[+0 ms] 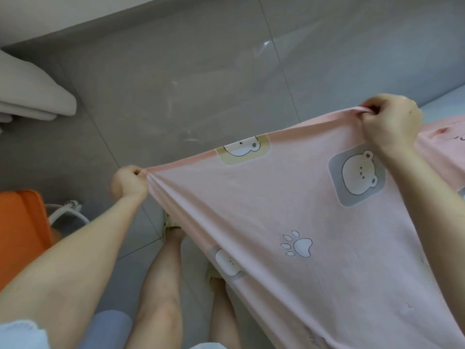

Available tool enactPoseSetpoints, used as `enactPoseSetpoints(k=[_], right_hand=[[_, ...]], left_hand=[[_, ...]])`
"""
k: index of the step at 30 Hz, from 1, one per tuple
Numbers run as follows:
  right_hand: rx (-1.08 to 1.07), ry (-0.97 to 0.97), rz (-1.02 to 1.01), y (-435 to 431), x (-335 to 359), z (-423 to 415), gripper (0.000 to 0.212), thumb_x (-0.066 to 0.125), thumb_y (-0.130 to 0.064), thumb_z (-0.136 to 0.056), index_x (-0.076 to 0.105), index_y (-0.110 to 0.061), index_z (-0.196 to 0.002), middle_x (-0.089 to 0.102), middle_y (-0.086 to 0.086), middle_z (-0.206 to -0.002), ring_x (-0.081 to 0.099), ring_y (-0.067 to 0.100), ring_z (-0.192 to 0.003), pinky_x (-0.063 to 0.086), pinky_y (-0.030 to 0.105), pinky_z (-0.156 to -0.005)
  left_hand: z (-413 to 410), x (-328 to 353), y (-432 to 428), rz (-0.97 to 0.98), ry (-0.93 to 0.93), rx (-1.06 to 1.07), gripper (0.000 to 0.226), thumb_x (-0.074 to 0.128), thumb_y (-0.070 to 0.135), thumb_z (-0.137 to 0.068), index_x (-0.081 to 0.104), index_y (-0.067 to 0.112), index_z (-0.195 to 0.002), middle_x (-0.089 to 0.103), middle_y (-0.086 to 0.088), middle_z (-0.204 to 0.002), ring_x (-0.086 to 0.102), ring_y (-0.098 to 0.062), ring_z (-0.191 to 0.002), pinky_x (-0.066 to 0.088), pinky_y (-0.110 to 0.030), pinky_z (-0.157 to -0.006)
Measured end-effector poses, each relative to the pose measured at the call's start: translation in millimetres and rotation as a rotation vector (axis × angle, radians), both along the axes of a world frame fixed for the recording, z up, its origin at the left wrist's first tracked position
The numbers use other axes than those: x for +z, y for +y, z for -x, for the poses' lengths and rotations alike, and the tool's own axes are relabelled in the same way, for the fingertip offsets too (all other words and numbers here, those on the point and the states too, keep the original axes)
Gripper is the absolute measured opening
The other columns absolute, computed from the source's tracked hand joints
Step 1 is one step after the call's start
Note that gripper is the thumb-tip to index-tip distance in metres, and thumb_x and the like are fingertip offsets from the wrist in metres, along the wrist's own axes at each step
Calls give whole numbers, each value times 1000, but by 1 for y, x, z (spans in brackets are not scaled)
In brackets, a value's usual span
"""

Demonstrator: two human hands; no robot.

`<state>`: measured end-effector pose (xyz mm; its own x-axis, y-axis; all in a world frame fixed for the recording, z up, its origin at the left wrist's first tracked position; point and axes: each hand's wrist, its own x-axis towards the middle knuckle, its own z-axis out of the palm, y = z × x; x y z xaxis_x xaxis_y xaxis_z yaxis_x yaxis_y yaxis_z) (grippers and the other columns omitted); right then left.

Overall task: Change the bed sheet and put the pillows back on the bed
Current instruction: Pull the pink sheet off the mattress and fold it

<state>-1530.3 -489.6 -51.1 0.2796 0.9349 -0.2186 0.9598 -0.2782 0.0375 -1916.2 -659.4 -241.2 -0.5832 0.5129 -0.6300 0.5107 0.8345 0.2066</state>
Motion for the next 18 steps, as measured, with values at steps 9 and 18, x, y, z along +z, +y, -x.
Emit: enactPoseSetpoints(k=[9,18], right_hand=[[53,19,-105,20,-14,43,35,48,-11,-80,69,-13,-107,67,13,-110,56,38,-105,41,35,-81],[167,-130,217,-22,-46,13,49,65,-22,-82,52,-20,-130,56,12,-126,46,33,-118,28,41,-100]], left_hand=[[31,-19,24,9,142,62,21,56,22,-91,71,14,-102,68,-16,-106,61,-35,-102,45,-37,-86],[-8,2,34,141,-160,-234,46,58,27,-92,51,16,-136,49,-9,-141,45,-29,-129,35,-33,-103]])
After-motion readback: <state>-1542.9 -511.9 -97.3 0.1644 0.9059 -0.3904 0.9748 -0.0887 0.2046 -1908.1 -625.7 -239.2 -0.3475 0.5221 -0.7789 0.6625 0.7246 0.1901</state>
